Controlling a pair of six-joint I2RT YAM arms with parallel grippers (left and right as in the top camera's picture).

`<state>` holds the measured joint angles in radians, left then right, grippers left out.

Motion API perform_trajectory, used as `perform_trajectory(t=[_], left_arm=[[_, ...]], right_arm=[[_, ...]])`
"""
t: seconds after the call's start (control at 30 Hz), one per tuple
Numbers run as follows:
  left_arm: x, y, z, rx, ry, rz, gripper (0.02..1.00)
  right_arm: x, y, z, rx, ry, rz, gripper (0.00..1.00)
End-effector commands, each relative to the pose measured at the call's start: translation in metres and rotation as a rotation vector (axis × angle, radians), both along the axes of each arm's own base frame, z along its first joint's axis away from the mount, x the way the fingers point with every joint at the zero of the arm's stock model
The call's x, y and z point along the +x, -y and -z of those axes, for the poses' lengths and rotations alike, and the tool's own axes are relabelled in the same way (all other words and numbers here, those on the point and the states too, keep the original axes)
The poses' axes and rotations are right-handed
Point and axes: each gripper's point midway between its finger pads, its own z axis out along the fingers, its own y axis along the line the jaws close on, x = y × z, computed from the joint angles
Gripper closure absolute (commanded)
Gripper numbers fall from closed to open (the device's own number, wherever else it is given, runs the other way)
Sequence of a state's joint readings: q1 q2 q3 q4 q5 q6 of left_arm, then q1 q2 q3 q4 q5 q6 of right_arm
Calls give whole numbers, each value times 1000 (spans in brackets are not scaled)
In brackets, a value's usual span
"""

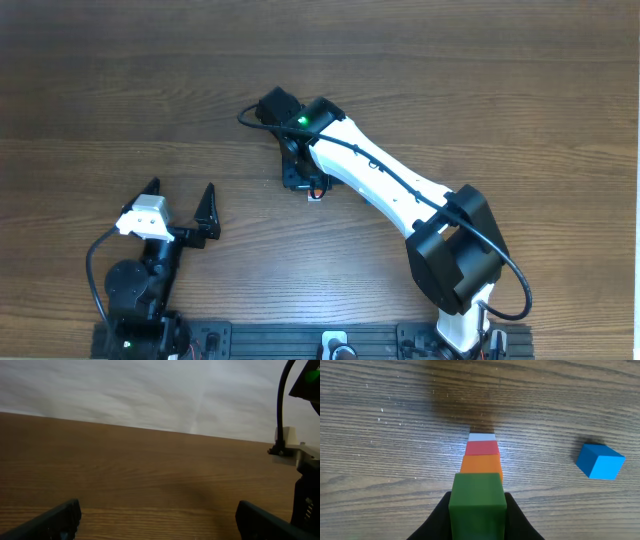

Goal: Stack Cubes

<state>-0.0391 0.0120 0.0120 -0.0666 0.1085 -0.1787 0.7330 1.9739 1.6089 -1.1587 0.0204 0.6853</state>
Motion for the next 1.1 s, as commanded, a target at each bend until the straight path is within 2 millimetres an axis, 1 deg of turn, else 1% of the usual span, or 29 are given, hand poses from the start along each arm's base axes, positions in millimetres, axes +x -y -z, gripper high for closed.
perform_trajectory(t=[0.03,0.13,0.23,0.33,0.47,0.7,0.77,0.9,1.1], left_arm=[[0,0,1,14,4,2,20],[0,0,1,14,4,2,18],[0,0,1,14,5,2,23],[0,0,1,14,5,2,20],[0,0,1,14,5,2,20],[0,0,1,15,5,2,20],[0,0,1,14,5,2,23],[0,0,1,14,5,2,18],[0,0,1,14,4,2,18]], right_arm=[[-6,3,12,-17,-27,15,844],[-5,2,12,-12,-23,15,772],[-5,2,12,-11,-22,15,660],[-5,2,12,-9,-24,15,608],[-6,1,12,-6,-27,14,577],[-5,1,10,-2,-23,14,439],[-3,-1,6,6,-14,14,417],[1,-5,-5,28,14,-2,327],[5,-6,-27,59,65,-14,62]])
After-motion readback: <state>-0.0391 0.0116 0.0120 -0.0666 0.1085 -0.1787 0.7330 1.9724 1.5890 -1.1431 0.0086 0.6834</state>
